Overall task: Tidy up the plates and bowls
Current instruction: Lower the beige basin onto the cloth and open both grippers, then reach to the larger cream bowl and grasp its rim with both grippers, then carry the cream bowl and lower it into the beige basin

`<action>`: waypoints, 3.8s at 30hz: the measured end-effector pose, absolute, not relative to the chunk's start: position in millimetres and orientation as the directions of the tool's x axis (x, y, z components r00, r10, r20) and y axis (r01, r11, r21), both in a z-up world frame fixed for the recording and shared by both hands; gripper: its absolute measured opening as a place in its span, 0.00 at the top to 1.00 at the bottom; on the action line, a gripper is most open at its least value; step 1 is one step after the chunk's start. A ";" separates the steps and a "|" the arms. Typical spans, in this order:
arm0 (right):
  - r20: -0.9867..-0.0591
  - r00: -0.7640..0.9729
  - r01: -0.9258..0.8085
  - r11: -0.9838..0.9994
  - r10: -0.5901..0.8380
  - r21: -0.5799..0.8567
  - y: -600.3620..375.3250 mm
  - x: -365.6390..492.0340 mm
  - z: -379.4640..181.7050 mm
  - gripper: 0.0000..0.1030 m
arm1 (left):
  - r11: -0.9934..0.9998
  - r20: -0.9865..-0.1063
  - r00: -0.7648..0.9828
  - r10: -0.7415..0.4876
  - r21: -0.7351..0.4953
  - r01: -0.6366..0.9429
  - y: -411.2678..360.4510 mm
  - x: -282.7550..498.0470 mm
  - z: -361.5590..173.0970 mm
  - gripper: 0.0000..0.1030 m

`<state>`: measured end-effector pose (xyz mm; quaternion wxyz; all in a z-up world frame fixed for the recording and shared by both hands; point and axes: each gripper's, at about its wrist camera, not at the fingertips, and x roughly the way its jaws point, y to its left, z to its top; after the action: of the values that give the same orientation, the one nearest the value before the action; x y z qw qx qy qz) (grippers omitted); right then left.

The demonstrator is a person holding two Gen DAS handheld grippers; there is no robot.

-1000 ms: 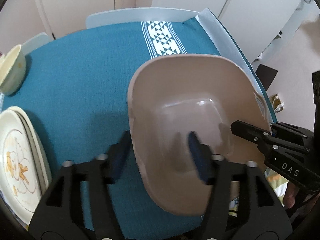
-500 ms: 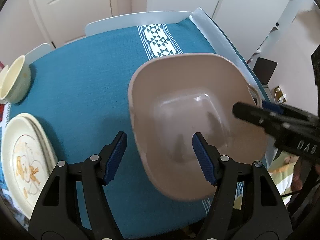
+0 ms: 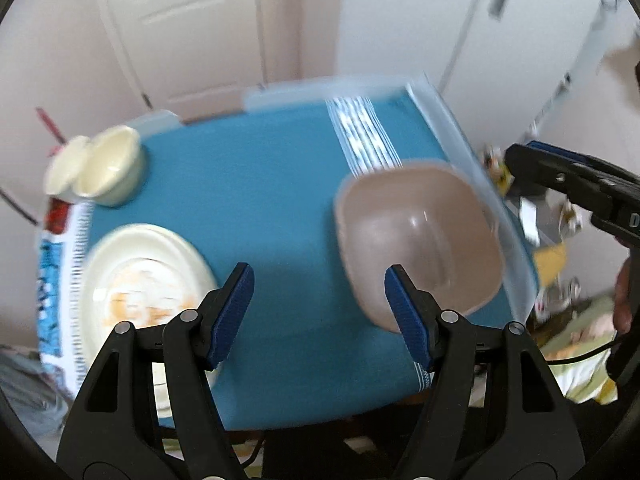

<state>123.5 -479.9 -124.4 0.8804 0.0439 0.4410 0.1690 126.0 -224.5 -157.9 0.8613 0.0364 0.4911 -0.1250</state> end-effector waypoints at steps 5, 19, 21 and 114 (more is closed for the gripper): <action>-0.680 0.534 -0.451 0.849 0.503 0.275 -421.8 145.0 -76.6 0.04 | 0.994 -0.774 0.623 -0.110 -0.089 0.064 -164.2 119.1 -93.5 0.00; -0.798 0.386 -0.630 0.764 0.462 0.138 -238.2 260.2 -60.7 0.02 | 0.909 -0.829 0.554 -0.074 -0.284 -0.304 18.2 203.3 -88.8 0.00; -0.832 0.367 -0.644 0.759 0.416 0.095 -213.3 274.8 -75.5 0.02 | 0.895 -0.847 0.522 -0.104 -0.308 -0.322 34.4 218.8 -105.4 0.00; -0.934 0.239 -0.170 0.958 0.266 0.229 -487.7 152.7 -198.6 0.87 | 0.939 -0.938 0.162 -0.307 -0.271 0.210 -297.3 181.4 -212.2 0.85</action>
<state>152.7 -487.7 -198.6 0.7859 0.0399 0.6013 0.1386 181.4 -297.3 -212.2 0.7613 -0.0386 0.6246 -0.1698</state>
